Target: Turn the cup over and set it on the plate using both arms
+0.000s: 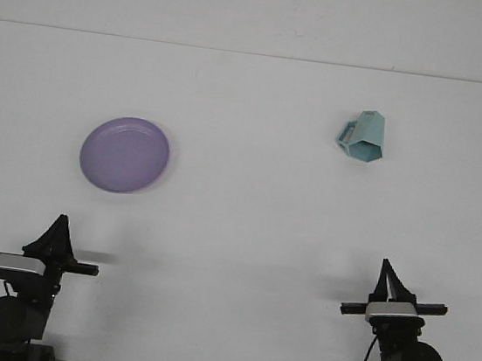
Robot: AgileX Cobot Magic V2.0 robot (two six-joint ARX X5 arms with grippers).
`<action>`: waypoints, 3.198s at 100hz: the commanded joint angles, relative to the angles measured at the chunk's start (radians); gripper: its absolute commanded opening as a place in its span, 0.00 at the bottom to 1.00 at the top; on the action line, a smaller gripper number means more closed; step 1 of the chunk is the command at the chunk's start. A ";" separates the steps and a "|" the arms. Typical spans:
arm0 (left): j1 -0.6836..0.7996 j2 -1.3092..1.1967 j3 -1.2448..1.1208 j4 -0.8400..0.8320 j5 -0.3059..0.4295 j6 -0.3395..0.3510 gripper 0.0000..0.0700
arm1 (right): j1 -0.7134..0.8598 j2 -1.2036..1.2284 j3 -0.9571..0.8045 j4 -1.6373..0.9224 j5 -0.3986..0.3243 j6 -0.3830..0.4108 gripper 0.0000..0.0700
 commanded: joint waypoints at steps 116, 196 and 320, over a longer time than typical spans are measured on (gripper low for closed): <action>0.002 -0.001 -0.018 0.006 -0.003 -0.002 0.02 | 0.000 0.002 0.030 0.224 0.020 0.497 0.00; 0.002 -0.001 -0.018 0.006 -0.002 -0.002 0.02 | 0.000 0.994 0.806 0.013 0.085 0.096 0.18; 0.002 -0.001 -0.018 0.006 -0.003 -0.002 0.02 | -0.105 1.958 1.040 0.665 0.047 -0.115 0.66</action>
